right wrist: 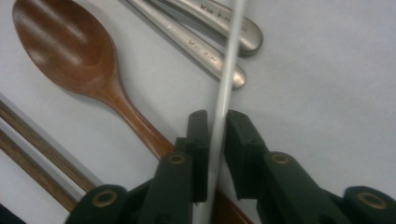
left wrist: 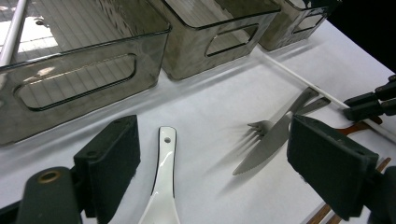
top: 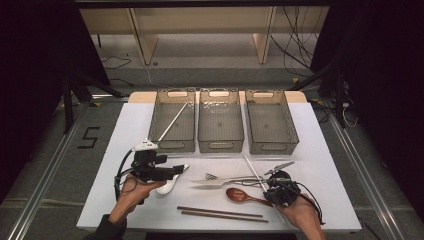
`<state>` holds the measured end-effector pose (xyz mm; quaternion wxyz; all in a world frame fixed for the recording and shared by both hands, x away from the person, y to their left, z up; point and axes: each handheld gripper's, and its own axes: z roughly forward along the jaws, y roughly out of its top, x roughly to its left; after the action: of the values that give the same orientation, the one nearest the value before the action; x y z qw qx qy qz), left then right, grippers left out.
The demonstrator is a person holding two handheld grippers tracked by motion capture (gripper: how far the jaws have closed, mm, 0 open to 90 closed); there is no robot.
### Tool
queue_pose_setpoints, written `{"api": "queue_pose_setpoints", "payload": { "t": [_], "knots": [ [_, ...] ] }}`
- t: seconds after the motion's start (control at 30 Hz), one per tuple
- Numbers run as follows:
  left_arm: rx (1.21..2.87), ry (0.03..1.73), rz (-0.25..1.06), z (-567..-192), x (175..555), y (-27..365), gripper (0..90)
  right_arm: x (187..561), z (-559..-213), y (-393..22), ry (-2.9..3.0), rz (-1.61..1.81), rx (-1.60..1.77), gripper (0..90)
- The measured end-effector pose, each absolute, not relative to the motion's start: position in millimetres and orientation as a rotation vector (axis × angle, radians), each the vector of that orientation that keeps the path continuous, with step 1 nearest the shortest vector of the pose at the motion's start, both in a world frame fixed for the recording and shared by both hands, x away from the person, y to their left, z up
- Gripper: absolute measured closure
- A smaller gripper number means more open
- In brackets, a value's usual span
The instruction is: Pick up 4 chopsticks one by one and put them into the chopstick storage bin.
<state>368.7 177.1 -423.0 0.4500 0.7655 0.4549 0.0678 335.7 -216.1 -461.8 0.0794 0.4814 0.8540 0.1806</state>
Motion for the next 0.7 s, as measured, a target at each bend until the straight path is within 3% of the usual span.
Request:
{"api": "queue_pose_setpoints", "payload": {
  "t": [0.4, 0.7],
  "knots": [
    [1.902, 1.125, 0.166, -424, 369, 176, 17.1, 336, -459, -219, 2.557, 0.565, 1.408, 85.3],
    [1.905, 1.138, 0.161, -426, 369, 174, 17.1, 328, -436, -219, 2.511, 0.723, 1.345, 85.4]
  ]
}}
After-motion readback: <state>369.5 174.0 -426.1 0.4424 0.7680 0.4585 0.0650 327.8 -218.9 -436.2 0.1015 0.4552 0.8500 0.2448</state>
